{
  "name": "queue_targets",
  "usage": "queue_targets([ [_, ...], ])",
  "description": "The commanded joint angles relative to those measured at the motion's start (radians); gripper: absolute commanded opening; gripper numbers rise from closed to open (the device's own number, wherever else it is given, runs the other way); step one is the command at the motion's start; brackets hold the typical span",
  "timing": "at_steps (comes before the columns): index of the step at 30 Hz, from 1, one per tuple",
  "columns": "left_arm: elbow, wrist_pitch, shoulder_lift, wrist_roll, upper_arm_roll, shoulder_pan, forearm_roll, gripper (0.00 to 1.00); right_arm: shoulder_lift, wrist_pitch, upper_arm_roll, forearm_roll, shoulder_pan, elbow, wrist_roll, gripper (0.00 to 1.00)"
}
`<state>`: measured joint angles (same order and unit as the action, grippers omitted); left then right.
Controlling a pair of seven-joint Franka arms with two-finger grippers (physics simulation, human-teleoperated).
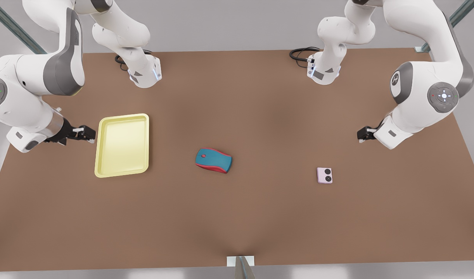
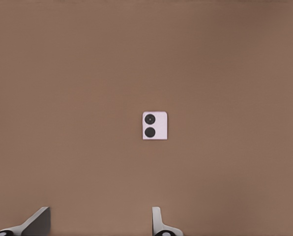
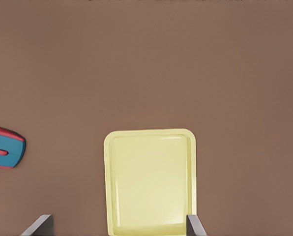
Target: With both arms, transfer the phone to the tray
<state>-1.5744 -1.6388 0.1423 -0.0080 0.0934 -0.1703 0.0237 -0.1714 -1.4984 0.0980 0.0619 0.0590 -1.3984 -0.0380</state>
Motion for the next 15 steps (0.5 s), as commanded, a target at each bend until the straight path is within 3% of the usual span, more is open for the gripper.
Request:
queue_targets([
  [1,0.001,-0.012,0.003,-0.020,0.000,0.000,-0.001,1.00,0.001,-0.019,0.000,-0.001,-0.001,0.001,-0.011,1.00],
  [2,0.002,-0.013,0.013,-0.033,0.000,0.000,-0.007,1.00,0.001,-0.019,0.000,-0.001,-0.001,0.001,-0.011,1.00],
  [5,-0.004,-0.119,0.204,-0.029,-0.007,-0.040,-0.010,1.00,0.001,-0.019,0.000,-0.001,0.001,-0.001,-0.011,1.00],
  [10,-0.073,-0.395,0.339,-0.027,-0.006,-0.040,-0.045,1.00,0.001,-0.019,0.000,-0.001,0.001,0.001,-0.011,1.00],
  [15,-0.087,-0.472,0.435,-0.047,-0.006,-0.046,-0.045,1.00,0.001,-0.019,0.000,-0.002,0.001,-0.001,-0.011,1.00],
])
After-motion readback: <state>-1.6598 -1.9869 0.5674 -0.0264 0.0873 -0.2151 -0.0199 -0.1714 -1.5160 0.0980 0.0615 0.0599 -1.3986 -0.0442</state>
